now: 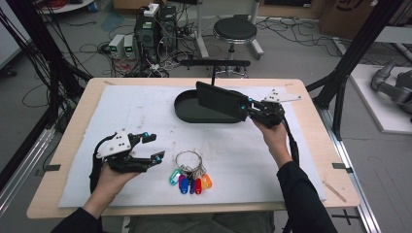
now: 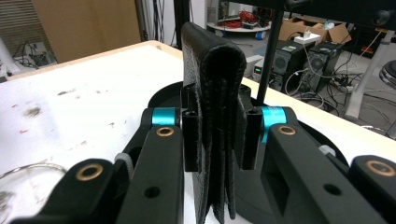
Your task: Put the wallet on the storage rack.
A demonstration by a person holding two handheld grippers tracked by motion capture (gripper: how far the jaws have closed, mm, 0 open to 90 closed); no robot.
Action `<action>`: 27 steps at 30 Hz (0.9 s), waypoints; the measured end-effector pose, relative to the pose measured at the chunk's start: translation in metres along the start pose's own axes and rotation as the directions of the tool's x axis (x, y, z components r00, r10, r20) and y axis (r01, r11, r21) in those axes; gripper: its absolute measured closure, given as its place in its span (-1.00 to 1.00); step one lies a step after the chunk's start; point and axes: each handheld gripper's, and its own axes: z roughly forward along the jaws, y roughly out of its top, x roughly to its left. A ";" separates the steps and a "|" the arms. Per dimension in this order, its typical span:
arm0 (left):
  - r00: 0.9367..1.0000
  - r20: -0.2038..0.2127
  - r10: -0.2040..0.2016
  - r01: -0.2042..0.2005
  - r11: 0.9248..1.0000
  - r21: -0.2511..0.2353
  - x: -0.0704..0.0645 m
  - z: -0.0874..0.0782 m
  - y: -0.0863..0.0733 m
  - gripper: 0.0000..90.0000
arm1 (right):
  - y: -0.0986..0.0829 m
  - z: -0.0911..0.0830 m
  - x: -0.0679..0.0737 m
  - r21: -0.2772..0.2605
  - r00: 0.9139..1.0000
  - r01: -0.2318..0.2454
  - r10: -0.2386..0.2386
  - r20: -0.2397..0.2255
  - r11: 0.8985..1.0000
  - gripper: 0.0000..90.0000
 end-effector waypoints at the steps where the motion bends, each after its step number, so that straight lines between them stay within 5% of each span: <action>1: 1.000 0.001 -0.001 0.001 1.000 -0.001 0.000 -0.001 -0.001 -0.25 | 0.001 0.003 -0.001 -0.002 1.000 0.001 -0.001 0.002 1.000 0.71; 16: 1.000 -0.012 -0.002 0.002 1.000 -0.011 -0.001 -0.007 -0.006 -0.25 | 0.003 0.049 0.000 0.032 1.000 0.006 -0.006 0.015 0.999 0.72; 27: 1.000 -0.008 -0.005 0.005 1.000 -0.008 -0.002 -0.007 -0.007 -0.25 | -0.015 0.075 -0.011 0.059 1.000 0.021 -0.022 0.018 0.998 0.72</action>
